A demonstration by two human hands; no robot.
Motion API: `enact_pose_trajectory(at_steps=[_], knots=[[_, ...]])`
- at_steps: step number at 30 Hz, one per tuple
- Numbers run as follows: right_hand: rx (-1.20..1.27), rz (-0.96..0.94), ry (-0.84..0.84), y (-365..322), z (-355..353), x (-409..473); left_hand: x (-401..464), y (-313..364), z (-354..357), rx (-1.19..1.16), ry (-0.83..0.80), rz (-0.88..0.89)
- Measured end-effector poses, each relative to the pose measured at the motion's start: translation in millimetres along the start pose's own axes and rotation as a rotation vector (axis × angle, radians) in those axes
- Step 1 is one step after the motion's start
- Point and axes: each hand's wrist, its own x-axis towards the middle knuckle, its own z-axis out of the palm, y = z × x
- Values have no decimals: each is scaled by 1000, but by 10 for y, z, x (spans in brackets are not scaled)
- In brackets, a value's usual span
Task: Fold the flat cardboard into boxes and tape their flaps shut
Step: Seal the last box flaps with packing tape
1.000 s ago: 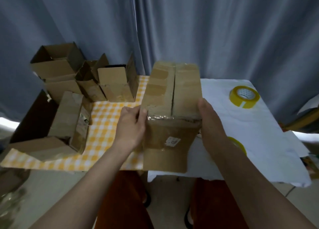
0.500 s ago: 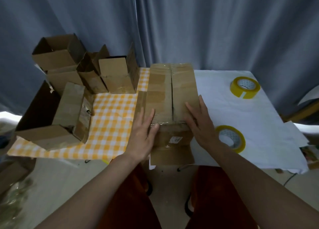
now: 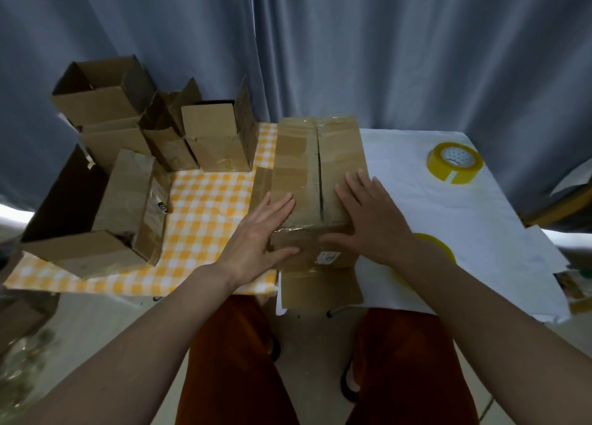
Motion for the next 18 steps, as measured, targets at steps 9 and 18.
enact_pose_trajectory(at_steps=[9,18], knots=[[-172,-33,-64,-191,38,194,-154,-94,-99,128,-11,37],[-39,15,-67,-634,99,327,-241,-192,-124,68,28,17]])
